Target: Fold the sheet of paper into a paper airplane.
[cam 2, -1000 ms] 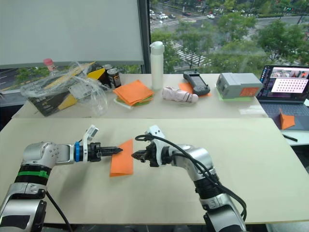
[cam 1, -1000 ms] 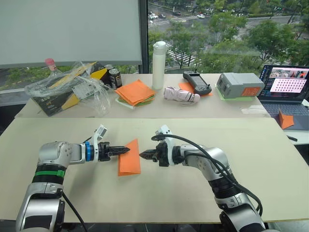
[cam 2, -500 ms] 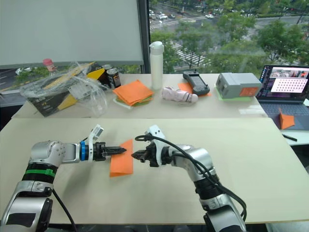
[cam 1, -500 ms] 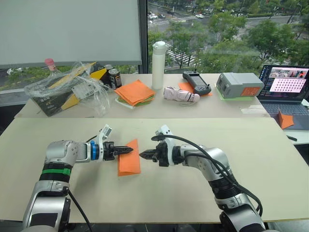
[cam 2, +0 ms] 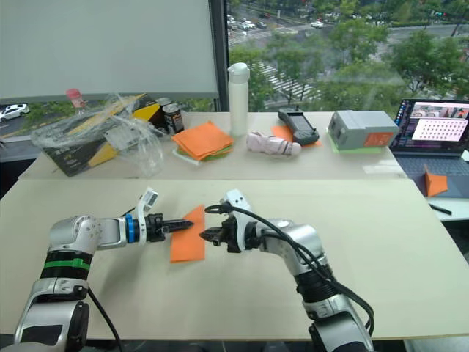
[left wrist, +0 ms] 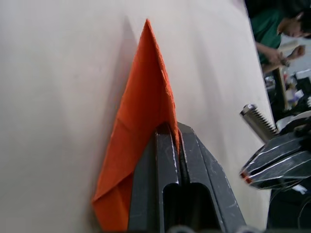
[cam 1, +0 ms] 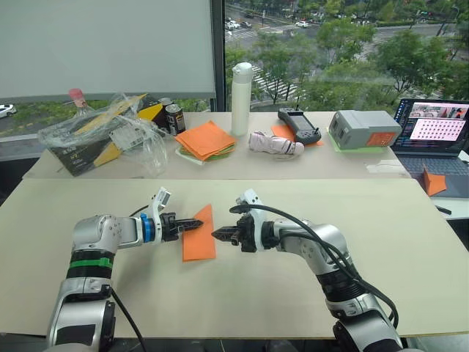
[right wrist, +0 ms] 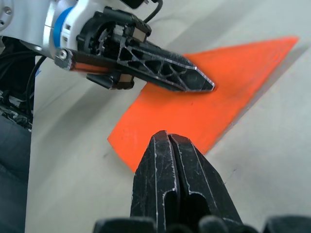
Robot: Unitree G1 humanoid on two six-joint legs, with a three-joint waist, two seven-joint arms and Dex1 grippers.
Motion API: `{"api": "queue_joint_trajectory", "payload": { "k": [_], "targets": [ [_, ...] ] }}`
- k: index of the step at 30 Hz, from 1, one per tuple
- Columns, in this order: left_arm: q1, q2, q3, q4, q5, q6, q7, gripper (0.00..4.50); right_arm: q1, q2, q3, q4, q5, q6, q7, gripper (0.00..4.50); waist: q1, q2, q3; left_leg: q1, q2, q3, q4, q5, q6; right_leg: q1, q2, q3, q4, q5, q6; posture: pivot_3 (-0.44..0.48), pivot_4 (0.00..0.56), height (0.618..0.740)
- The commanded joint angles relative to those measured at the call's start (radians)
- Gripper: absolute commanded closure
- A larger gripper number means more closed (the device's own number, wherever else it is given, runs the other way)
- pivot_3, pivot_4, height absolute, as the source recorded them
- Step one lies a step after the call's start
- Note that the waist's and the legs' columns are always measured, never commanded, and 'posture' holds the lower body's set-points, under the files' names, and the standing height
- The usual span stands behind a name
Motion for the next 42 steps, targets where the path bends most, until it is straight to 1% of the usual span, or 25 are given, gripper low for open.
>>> {"api": "queue_joint_trajectory", "payload": {
  "k": [1,5,6,9,10,13,16,19,21,25,26,27,32,33,37,41,42],
  "targets": [
    [0.011,-0.075,0.113,-0.076,-0.034,0.012,0.142,4.47,-0.021,0.024,-0.047,0.0,0.013,-0.033,-0.028,4.5,0.001,0.0,0.0,0.0,0.0,0.0,0.0,0.0,0.0,0.0,0.0,0.0,0.0,0.0,0.0,0.0,0.15,0.74],
    [0.033,-0.196,0.224,-0.145,-0.051,0.028,0.315,4.47,-0.036,0.049,-0.082,0.037,0.003,-0.06,-0.068,4.5,0.003,-0.001,0.0,0.0,0.0,0.0,0.001,0.0,0.0,0.0,-0.001,0.0,0.005,0.0,0.0,0.0,0.15,0.74],
    [0.047,-0.245,0.257,-0.176,-0.056,0.028,0.376,4.47,-0.045,0.061,-0.099,0.055,0.0,-0.075,-0.087,4.5,0.003,-0.001,0.0,0.0,0.0,0.0,0.001,0.0,0.0,0.0,-0.001,0.0,0.005,0.0,0.0,0.0,0.15,0.74],
    [0.083,-0.347,0.311,-0.26,-0.075,0.027,0.494,4.47,-0.064,0.083,-0.133,0.092,-0.004,-0.107,-0.125,4.5,0.003,-0.001,0.0,0.0,-0.001,0.001,0.001,0.0,0.0,0.0,-0.002,0.0,0.005,0.0,0.0,0.0,0.15,0.74],
    [0.092,-0.397,0.344,-0.287,-0.088,0.023,0.548,4.47,-0.073,0.094,-0.151,0.108,-0.004,-0.13,-0.14,4.5,0.003,-0.001,0.0,0.0,-0.001,0.001,0.001,0.0,0.0,0.0,-0.002,0.001,0.005,0.0,0.0,0.0,0.15,0.74],
    [0.11,-0.496,0.404,-0.342,-0.1,0.0,0.675,4.47,-0.095,0.119,-0.191,0.147,-0.007,-0.179,-0.177,4.5,0.004,-0.001,0.0,-0.001,-0.001,0.001,0.001,0.0,0.0,0.0,-0.002,0.001,0.005,0.0,0.0,0.0,0.15,0.74],
    [0.122,-0.576,0.449,-0.377,-0.126,-0.037,0.769,4.47,-0.109,0.131,-0.21,0.175,-0.009,-0.209,-0.195,4.5,0.005,-0.001,-0.001,-0.001,-0.001,0.002,0.001,0.0,0.0,0.0,-0.003,0.001,0.005,0.0,0.0,0.0,0.15,0.74],
    [0.137,-0.65,0.476,-0.411,-0.161,-0.075,0.857,4.47,-0.114,0.132,-0.2,0.192,-0.015,-0.225,-0.194,4.5,0.005,-0.001,-0.001,-0.001,-0.001,0.003,0.001,0.0,0.0,0.001,-0.003,0.001,0.004,0.0,0.0,0.0,0.15,0.74],
    [0.139,-0.675,0.489,-0.42,-0.188,-0.103,0.906,4.47,-0.113,0.131,-0.193,0.195,-0.016,-0.231,-0.19,4.5,0.003,-0.001,-0.001,-0.001,-0.001,0.004,0.001,0.0,0.0,0.001,-0.003,0.001,0.004,0.0,0.0,0.0,0.15,0.74],
    [0.149,-0.69,0.496,-0.407,-0.278,-0.134,0.966,4.47,-0.109,0.132,-0.186,0.196,-0.02,-0.237,-0.186,4.5,0.001,-0.002,-0.001,-0.001,-0.001,0.004,0.001,0.0,0.0,0.001,-0.003,0.002,0.004,0.0,0.0,0.0,0.15,0.74],
    [0.152,-0.69,0.493,-0.404,-0.3,-0.14,0.98,3.94,-0.108,0.132,-0.185,0.196,-0.021,-0.237,-0.186,4.5,0.001,-0.002,-0.001,-0.001,-0.001,0.004,0.001,0.0,0.0,0.001,-0.002,0.002,0.004,0.0,0.0,0.0,0.15,0.74],
    [0.156,-0.685,0.485,-0.402,-0.314,-0.144,0.987,3.67,-0.108,0.132,-0.183,0.196,-0.021,-0.238,-0.185,4.5,0.002,-0.002,-0.001,-0.001,-0.001,0.004,0.001,0.0,0.0,0.001,-0.002,0.002,0.004,0.0,0.0,0.0,0.15,0.74],
    [0.179,-0.644,0.447,-0.398,-0.382,-0.136,0.998,2.0,-0.103,0.127,-0.171,0.189,-0.028,-0.246,-0.172,4.5,0.007,-0.002,-0.001,-0.001,-0.002,0.004,0.002,0.0,0.0,0.001,-0.003,0.002,0.001,0.0,0.0,0.0,0.15,0.74],
    [0.185,-0.629,0.443,-0.403,-0.401,-0.124,0.997,2.0,-0.101,0.125,-0.166,0.185,-0.031,-0.252,-0.166,4.5,0.007,-0.002,-0.001,-0.001,-0.002,0.004,0.002,0.0,0.0,0.001,-0.003,0.002,-0.002,0.0,0.0,0.0,0.15,0.74],
    [0.225,-0.558,0.411,-0.443,-0.477,-0.066,0.982,2.0,-0.085,0.102,-0.129,0.157,-0.052,-0.3,-0.124,4.5,0.005,-0.002,-0.001,-0.001,-0.002,0.004,0.002,0.001,-0.001,0.001,-0.003,0.002,-0.003,0.0,0.0,0.0,0.15,0.74],
    [0.288,-0.434,0.376,-0.501,-0.565,0.011,0.933,2.0,-0.05,0.05,-0.058,0.096,-0.079,-0.392,-0.024,4.5,0.002,-0.001,-0.001,-0.001,-0.001,0.003,0.001,0.001,-0.001,0.001,-0.002,0.002,-0.003,0.0,0.0,0.0,0.15,0.74],
    [0.315,-0.375,0.368,-0.524,-0.577,0.032,0.896,2.0,-0.037,0.026,-0.037,0.076,-0.092,-0.432,0.014,4.5,0.001,-0.001,-0.001,-0.001,-0.001,0.003,0.001,0.001,-0.001,0.001,-0.002,0.002,-0.003,0.0,0.0,0.0,0.15,0.74]
  ]
}}
